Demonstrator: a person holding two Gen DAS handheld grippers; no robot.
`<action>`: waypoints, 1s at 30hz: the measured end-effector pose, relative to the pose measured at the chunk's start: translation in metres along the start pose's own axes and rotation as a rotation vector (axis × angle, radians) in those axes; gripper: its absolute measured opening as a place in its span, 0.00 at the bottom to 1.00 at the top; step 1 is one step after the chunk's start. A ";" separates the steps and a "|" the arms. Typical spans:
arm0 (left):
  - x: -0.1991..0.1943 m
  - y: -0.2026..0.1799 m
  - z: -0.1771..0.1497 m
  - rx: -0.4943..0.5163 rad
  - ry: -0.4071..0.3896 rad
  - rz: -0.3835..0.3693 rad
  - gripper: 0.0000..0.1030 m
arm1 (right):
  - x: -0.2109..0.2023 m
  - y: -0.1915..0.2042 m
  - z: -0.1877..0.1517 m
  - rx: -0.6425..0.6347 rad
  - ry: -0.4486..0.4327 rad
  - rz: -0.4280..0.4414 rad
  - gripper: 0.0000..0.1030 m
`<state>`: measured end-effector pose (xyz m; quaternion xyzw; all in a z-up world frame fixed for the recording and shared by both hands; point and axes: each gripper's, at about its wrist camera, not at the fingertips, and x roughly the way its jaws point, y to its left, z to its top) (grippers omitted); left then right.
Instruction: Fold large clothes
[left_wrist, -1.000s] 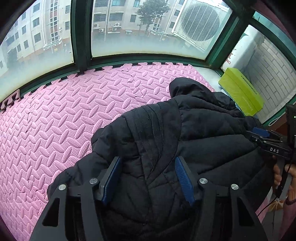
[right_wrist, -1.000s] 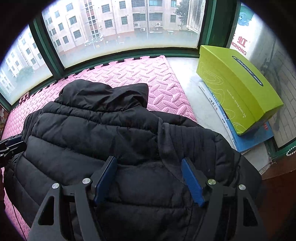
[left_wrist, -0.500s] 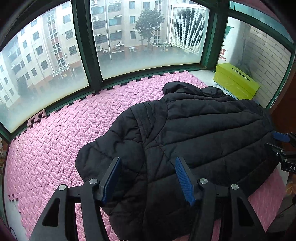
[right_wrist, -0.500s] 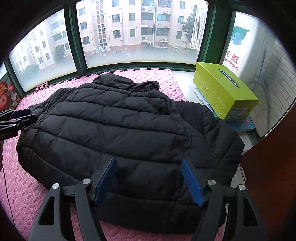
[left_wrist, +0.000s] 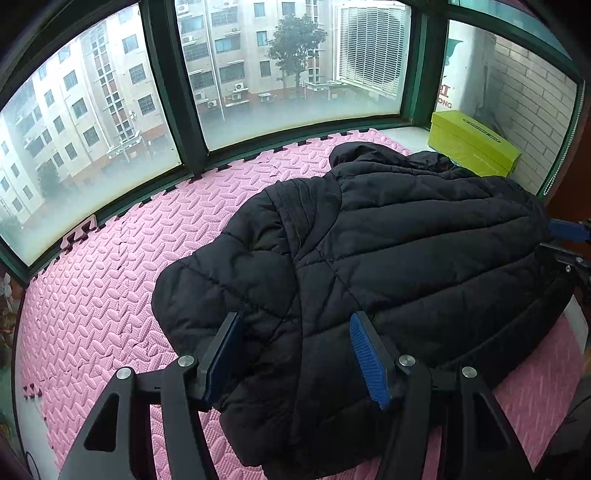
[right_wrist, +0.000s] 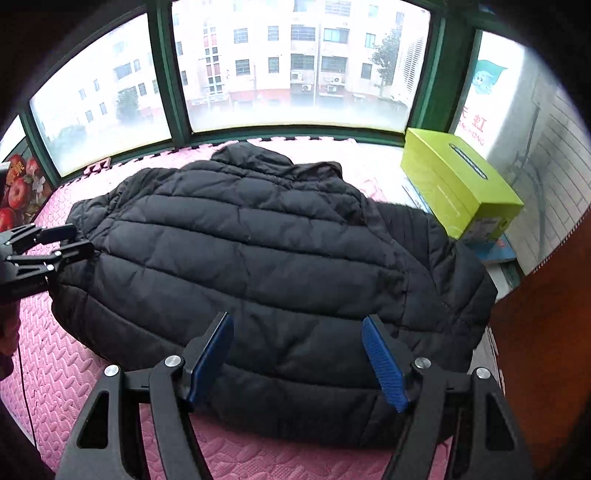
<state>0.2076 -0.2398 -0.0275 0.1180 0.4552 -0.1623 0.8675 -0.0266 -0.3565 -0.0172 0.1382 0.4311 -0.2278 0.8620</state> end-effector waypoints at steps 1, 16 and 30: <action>0.000 0.000 -0.001 0.000 -0.001 -0.001 0.63 | 0.000 0.005 0.008 -0.010 -0.011 0.013 0.77; 0.005 -0.005 -0.010 0.038 -0.012 -0.003 0.67 | 0.126 0.037 0.101 0.126 0.167 0.126 0.77; -0.055 -0.021 -0.028 0.025 -0.072 0.021 0.67 | 0.035 0.042 0.057 -0.010 0.021 0.045 0.77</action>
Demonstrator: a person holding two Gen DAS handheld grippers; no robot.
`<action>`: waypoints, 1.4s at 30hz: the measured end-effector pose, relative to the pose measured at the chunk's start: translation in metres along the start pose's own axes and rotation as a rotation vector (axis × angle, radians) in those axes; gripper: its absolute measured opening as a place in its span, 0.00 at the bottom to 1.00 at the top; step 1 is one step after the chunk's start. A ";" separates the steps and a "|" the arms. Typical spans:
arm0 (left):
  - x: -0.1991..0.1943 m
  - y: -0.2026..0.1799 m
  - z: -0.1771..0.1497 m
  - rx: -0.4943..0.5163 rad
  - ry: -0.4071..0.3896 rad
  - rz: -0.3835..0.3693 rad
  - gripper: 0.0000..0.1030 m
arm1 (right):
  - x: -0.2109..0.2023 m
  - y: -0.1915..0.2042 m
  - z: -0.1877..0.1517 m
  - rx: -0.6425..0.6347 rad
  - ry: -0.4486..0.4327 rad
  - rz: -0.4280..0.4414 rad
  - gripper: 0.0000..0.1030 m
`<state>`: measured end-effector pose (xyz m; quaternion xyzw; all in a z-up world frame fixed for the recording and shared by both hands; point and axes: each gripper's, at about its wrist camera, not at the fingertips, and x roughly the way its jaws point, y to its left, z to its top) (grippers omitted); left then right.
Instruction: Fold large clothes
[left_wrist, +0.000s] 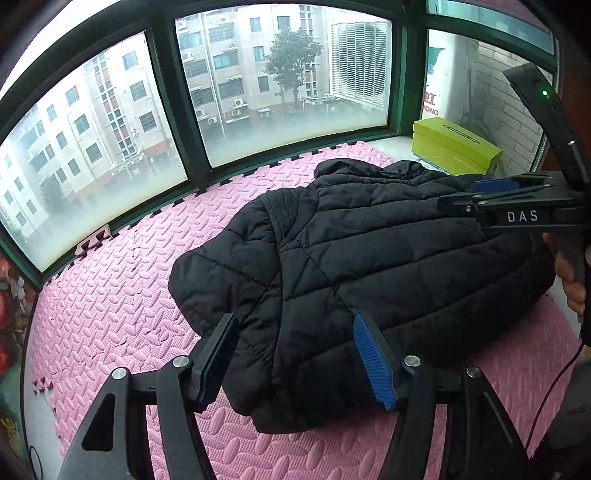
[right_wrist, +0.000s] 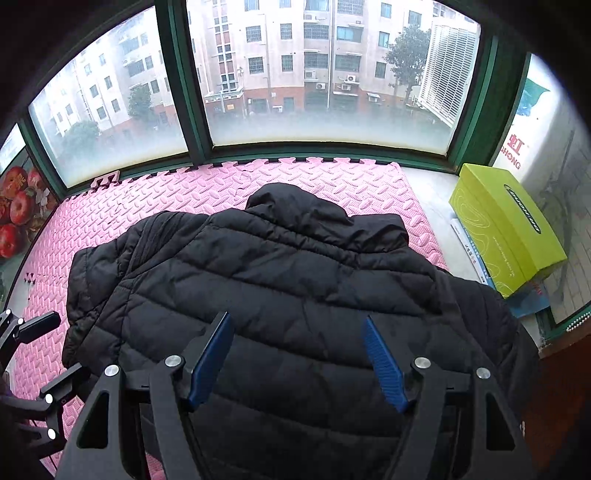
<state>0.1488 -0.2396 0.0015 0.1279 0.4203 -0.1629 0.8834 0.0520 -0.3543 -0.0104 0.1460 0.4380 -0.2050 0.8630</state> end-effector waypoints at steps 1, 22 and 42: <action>-0.007 -0.002 -0.002 0.000 -0.009 0.003 0.68 | -0.008 -0.001 -0.007 0.000 -0.006 -0.008 0.77; -0.108 -0.028 -0.084 -0.091 -0.047 0.023 0.80 | -0.113 0.012 -0.131 0.154 -0.158 -0.066 0.77; -0.112 -0.042 -0.096 -0.069 -0.050 0.012 0.80 | -0.137 0.021 -0.160 0.153 -0.207 -0.133 0.77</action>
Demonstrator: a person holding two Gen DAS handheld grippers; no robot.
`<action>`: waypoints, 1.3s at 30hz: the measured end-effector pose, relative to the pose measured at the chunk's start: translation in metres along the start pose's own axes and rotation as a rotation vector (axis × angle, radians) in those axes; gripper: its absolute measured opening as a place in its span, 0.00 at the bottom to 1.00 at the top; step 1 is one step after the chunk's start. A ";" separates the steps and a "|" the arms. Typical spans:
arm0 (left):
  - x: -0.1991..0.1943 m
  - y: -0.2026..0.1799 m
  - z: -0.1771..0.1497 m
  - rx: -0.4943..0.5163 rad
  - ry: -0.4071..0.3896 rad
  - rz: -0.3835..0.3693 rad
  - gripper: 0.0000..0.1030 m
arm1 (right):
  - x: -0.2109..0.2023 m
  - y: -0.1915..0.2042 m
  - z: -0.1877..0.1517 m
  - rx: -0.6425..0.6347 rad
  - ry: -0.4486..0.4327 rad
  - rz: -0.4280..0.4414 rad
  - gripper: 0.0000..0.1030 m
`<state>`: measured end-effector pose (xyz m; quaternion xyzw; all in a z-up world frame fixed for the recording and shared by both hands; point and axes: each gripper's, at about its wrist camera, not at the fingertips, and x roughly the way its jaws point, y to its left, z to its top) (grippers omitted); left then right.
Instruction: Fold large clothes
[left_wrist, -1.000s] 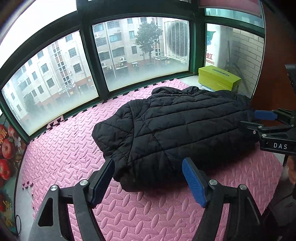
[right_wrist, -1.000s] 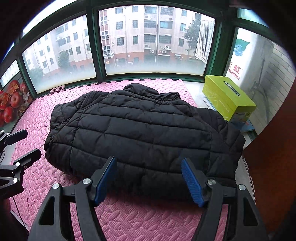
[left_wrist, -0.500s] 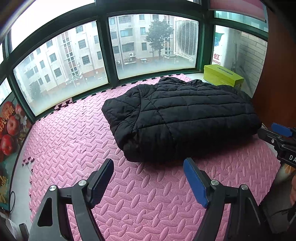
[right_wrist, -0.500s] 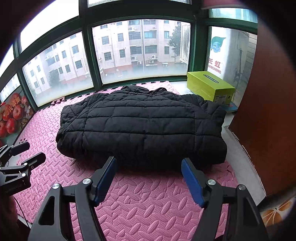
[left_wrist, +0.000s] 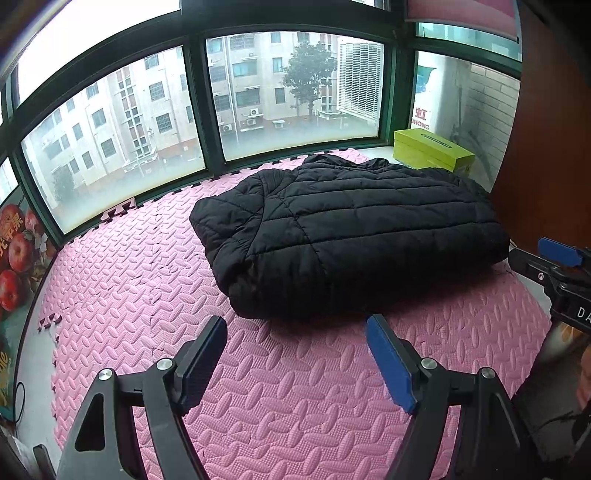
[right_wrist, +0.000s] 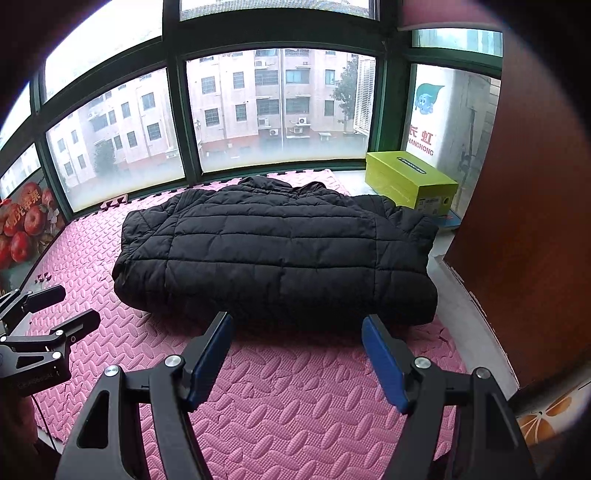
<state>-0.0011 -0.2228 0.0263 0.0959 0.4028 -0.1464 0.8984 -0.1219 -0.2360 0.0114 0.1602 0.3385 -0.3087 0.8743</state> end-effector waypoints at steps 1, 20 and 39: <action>0.000 0.000 0.000 -0.001 0.000 0.000 0.80 | 0.000 0.001 -0.001 -0.002 0.001 0.001 0.77; -0.001 -0.001 -0.003 -0.003 0.007 -0.008 0.80 | -0.001 0.010 0.000 -0.024 0.004 0.015 0.77; -0.002 -0.003 -0.004 0.004 0.002 -0.008 0.80 | -0.002 0.011 0.001 -0.025 0.002 0.017 0.77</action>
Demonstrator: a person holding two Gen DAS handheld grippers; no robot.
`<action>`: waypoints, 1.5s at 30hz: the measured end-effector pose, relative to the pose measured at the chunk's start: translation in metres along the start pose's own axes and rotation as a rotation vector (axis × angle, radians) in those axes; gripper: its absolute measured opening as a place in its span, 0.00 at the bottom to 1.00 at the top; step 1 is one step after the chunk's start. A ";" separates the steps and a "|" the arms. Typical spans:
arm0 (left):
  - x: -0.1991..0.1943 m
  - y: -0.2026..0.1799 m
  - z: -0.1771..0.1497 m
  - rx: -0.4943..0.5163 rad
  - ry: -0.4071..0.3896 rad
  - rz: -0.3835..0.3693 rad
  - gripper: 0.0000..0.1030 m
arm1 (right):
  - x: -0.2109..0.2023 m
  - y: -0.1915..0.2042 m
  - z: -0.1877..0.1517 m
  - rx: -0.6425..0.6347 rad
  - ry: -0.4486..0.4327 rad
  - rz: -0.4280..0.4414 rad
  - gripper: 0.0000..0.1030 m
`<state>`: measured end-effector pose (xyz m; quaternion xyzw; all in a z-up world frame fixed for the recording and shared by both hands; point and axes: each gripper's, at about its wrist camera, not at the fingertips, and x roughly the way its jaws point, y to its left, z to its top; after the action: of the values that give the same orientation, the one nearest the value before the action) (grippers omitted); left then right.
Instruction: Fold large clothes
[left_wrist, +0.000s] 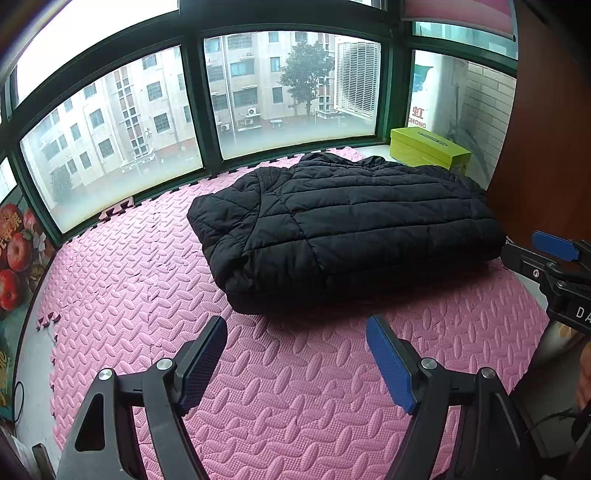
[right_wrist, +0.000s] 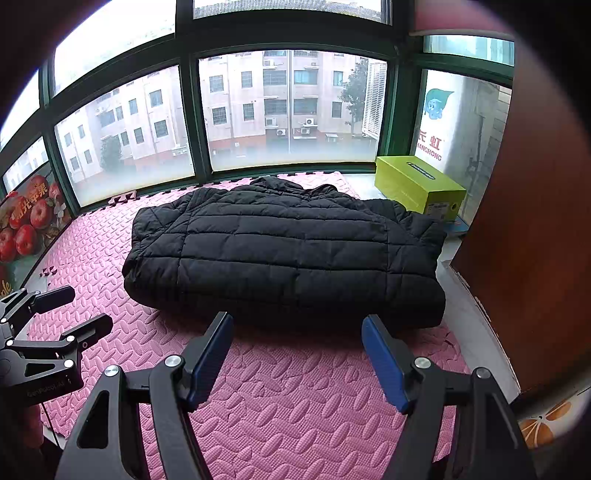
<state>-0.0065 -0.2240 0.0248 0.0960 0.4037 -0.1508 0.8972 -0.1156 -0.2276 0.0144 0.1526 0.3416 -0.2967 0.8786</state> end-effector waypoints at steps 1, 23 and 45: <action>0.000 0.000 0.000 0.000 0.000 -0.001 0.80 | 0.000 0.000 0.000 0.000 0.001 0.001 0.77; 0.002 0.000 -0.001 0.007 0.005 0.000 0.80 | 0.000 0.001 0.002 -0.010 0.003 0.015 0.77; 0.002 -0.004 -0.004 0.033 -0.011 0.002 0.80 | 0.002 0.004 0.002 -0.025 0.000 0.027 0.77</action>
<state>-0.0094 -0.2267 0.0200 0.1102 0.3964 -0.1570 0.8978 -0.1111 -0.2264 0.0150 0.1462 0.3435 -0.2806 0.8843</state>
